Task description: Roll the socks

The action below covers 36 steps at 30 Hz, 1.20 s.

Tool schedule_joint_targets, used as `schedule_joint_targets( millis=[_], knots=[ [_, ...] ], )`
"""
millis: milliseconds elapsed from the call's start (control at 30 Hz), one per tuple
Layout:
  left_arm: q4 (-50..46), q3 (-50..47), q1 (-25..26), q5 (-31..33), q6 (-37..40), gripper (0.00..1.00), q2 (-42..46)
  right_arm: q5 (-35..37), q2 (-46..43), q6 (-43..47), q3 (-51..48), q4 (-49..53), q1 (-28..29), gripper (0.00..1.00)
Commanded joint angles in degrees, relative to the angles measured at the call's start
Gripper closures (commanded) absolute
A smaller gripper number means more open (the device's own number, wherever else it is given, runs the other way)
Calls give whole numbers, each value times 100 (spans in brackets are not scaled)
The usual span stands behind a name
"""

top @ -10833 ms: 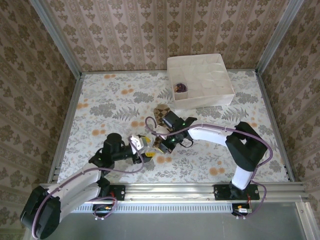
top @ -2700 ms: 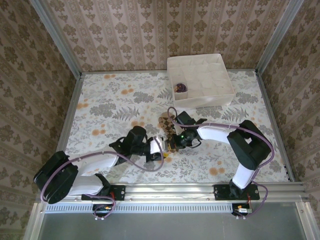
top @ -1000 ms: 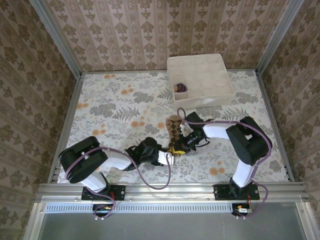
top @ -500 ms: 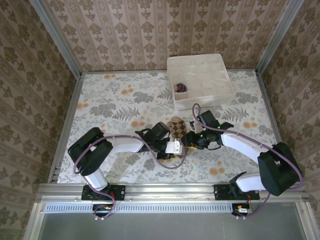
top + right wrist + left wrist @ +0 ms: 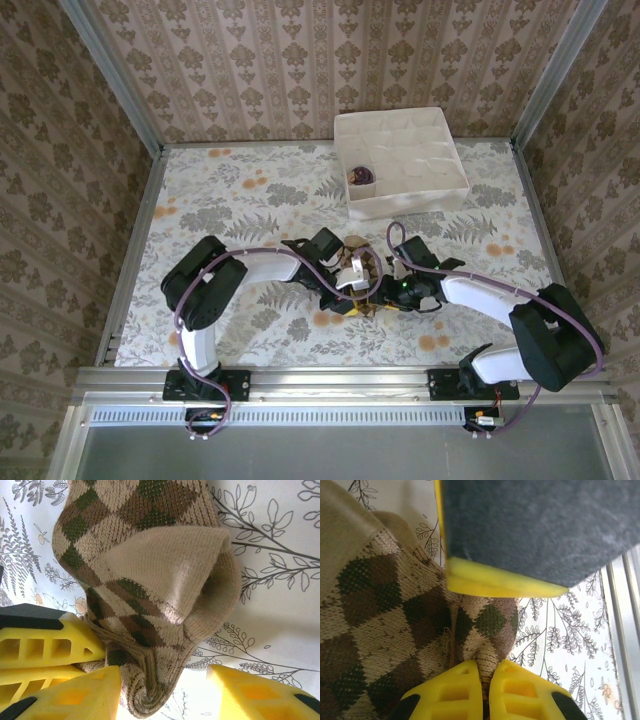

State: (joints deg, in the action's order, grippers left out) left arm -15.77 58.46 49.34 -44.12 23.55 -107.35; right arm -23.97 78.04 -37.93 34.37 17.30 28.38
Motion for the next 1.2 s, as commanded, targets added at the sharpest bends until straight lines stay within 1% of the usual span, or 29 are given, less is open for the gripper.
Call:
schedule_joint_targets(
  millis=[0,300,467,567,633,733,800,900,1033,1167],
  knots=[
    [-717,-60,-73,-10,-364,100,-341,189,132,-91,20,-87,78,51],
    [-713,-10,-129,-28,-526,100,-444,127,908,-103,216,-232,270,52],
    [-578,-65,-127,148,-586,99,-394,254,1125,-76,385,-41,403,54],
    [-711,42,-129,207,-606,99,-492,527,780,-74,342,-12,440,57],
    [-901,169,-133,193,-597,100,-630,793,238,-103,203,-62,441,57],
    [-930,208,-136,207,-690,100,-703,1157,-521,-126,91,104,425,57],
    [-911,233,-172,178,-782,100,-732,1086,-772,-140,-25,2,413,57],
    [-800,254,-248,65,-996,100,-783,779,-904,-375,-356,-464,420,58],
    [-540,173,-320,-150,-1226,100,-783,537,-801,-745,-708,-1044,465,58],
    [-515,148,-347,-207,-1256,100,-775,455,-627,-836,-713,-1222,552,58]
  ],
)
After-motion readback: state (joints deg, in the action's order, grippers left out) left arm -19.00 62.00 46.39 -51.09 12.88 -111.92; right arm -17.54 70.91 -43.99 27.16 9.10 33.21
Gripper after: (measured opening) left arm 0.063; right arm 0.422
